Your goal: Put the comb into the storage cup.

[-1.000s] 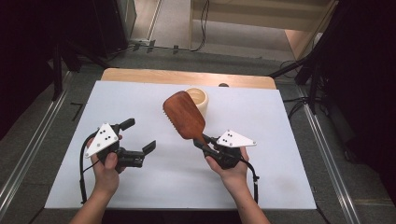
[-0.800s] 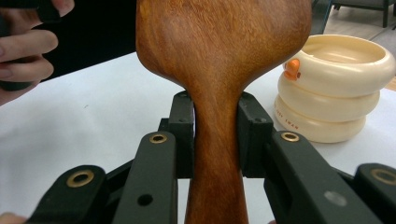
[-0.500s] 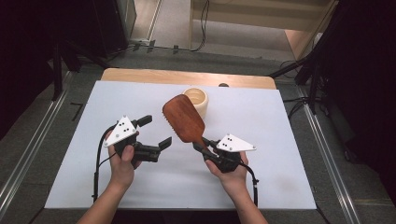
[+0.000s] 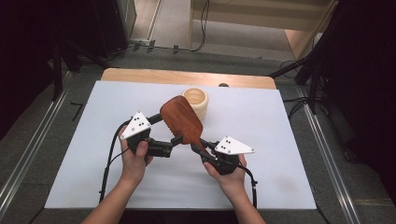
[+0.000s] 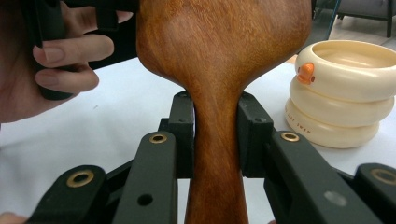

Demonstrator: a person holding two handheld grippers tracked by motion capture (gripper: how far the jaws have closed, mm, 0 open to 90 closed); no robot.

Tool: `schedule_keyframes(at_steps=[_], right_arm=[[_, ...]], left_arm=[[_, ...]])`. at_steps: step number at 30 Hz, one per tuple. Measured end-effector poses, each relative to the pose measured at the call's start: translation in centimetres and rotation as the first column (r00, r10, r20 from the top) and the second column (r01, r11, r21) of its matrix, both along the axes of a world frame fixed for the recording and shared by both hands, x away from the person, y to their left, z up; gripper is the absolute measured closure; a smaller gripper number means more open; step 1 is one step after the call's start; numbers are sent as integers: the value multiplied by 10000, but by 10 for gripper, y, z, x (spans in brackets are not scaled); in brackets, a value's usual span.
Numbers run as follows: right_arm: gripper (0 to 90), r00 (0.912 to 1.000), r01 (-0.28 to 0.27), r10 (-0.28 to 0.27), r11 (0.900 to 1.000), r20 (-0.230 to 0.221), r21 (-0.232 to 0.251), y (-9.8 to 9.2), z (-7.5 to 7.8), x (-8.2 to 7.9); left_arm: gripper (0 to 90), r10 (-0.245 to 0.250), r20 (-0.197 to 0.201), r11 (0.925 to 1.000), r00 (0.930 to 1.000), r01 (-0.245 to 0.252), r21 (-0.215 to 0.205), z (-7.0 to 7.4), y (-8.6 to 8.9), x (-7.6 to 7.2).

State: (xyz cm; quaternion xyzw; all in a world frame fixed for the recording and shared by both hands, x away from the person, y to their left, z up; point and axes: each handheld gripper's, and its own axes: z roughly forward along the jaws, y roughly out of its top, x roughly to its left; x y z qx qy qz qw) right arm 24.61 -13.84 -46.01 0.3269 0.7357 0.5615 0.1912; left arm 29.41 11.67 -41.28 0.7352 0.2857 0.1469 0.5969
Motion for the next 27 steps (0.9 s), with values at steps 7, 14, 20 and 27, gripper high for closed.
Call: schedule_keyframes(at_steps=[7, 14, 20, 27], right_arm=[[694, 10000, 40, -41, 9999, 55, 160, 0, 1, -1], [694, 9999, -14, 12, 9998, 105, 189, 3, 1, -2], [694, 9999, -65, 62, 9997, 141, 219, 8, 0, -4], [694, 9998, -72, 68, 9997, 185, 245, 13, -2, -6]], left_arm=[[0, -105, -340, 9992, 9994, 92, -386, 2, -6, 4], [61, 177, -728, 9982, 9972, -218, -557, 1, -10, 8], [117, 162, -1098, 9961, 9938, -256, -850, 1, -15, 10], [268, -147, -1405, 9932, 9900, -18, -1162, -1, -20, 11]])
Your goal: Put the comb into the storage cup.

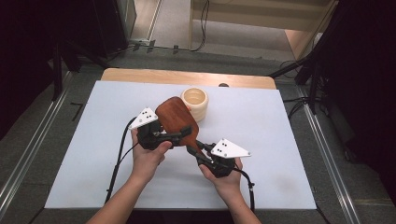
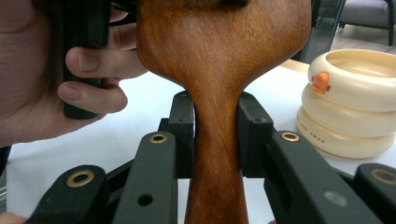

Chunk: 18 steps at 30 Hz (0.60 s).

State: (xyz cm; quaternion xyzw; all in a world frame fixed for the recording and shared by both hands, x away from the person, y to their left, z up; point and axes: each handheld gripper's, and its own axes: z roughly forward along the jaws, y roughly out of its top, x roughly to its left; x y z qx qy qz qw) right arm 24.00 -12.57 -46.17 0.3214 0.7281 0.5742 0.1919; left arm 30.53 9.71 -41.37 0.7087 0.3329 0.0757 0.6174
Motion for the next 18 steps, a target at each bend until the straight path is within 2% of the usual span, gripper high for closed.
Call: schedule_keyframes(at_steps=[5, 9, 11, 13, 14, 15, 16, 18], right_arm=[[695, 10000, 43, -42, 9998, -90, 178, 1, -5, 1], [695, 10000, 26, -26, 10000, -41, -29, 2, -8, 2], [693, 10000, -73, 73, 10000, -59, 29, 2, -8, 3], [680, 9998, -93, 93, 10000, -158, 29, 1, -8, 3], [650, 9998, -77, 78, 9999, -209, 66, 0, -9, 4], [574, 9995, -7, 13, 9998, -304, 200, -1, -9, 5], [534, 9983, 23, -2, 9994, -581, 359, -3, -8, 7], [440, 9973, 90, -58, 9990, -732, 434, -8, -9, 9]], left_arm=[[397, -570, -485, 9971, 9972, 544, -529, -1, 2, 4], [484, -1073, -176, 9934, 9941, 1064, -437, 0, 1, 0], [513, -1314, -122, 9903, 9913, 1307, -463, 1, 1, -1], [528, -1277, -65, 9910, 9918, 1274, -404, 1, 1, -2], [538, -1191, 22, 9926, 9929, 1192, -228, 1, 1, -2], [544, -1154, 77, 9932, 9933, 1155, -137, 1, 1, -2], [547, -1191, 43, 9928, 9929, 1191, -151, 0, 1, -1], [548, -1153, 75, 9932, 9933, 1154, -175, 1, 3, 0]])
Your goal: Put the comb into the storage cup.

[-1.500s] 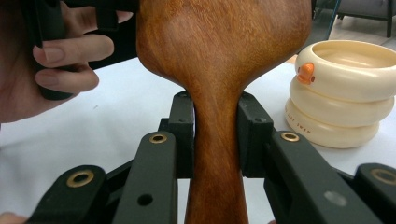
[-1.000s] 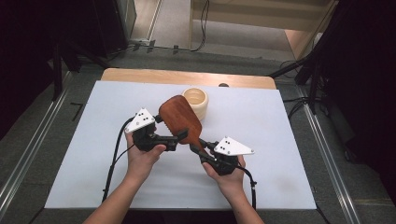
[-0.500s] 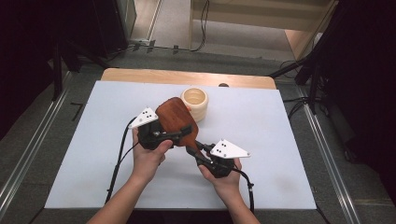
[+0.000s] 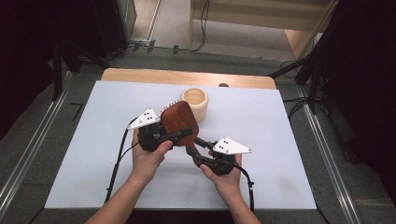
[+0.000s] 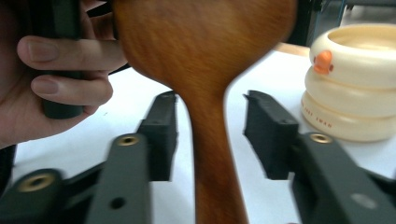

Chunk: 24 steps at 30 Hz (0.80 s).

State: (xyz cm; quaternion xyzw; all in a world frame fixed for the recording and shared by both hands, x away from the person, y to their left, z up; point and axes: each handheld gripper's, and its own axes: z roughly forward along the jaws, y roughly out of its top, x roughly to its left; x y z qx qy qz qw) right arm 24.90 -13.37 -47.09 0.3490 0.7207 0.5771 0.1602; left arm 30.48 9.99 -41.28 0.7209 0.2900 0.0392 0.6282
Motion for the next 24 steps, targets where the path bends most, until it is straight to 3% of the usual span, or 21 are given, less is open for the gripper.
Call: schedule_keyframes(at_steps=[6, 11, 24], right_arm=[[168, 9954, 925, -925, 9957, 243, 0, -23, -1, -5], [0, 9936, 1059, -1058, 9944, 404, 3, -46, 0, -10], [0, 9801, 1891, -1858, 9810, 704, -442, -96, -11, -32]], left_arm=[[548, 273, 411, 9985, 9988, -292, 468, 2, 0, 0], [548, 311, 492, 9980, 9983, -337, 536, 5, -1, 3], [549, 453, 753, 9980, 9961, -485, 406, 22, 0, 11]])
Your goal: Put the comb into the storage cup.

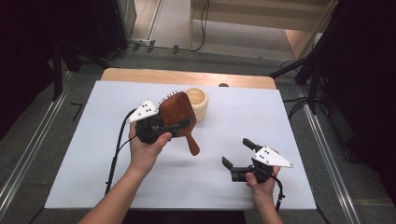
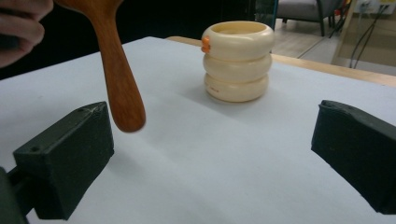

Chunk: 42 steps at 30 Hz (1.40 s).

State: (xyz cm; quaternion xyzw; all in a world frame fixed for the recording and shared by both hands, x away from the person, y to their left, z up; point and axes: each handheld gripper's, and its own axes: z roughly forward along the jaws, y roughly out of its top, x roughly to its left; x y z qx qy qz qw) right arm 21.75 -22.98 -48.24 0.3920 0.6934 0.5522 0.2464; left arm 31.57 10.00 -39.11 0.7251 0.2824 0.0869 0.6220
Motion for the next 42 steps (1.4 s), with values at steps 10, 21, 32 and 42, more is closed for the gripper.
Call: schedule_keyframes(at_steps=[10, 21, 32, 42], right_arm=[[0, 9986, 530, -530, 9986, 77, 55, -31, -7, -10], [0, 9965, 826, -826, 9966, -119, 7, -53, -15, -19], [0, 9932, 1144, -1145, 9934, -220, -42, -75, -22, -28], [0, 9902, 1380, -1381, 9904, -225, -60, -86, -25, -30]], left_arm=[[549, 134, 103, 9999, 9999, -133, -101, 14, 2, 10], [550, 182, 313, 9998, 9993, -183, 49, 26, -4, 24], [550, 229, 309, 9997, 9993, -228, -24, 31, -6, 37], [550, 329, 381, 9994, 9987, -323, -159, 39, -7, 45]])
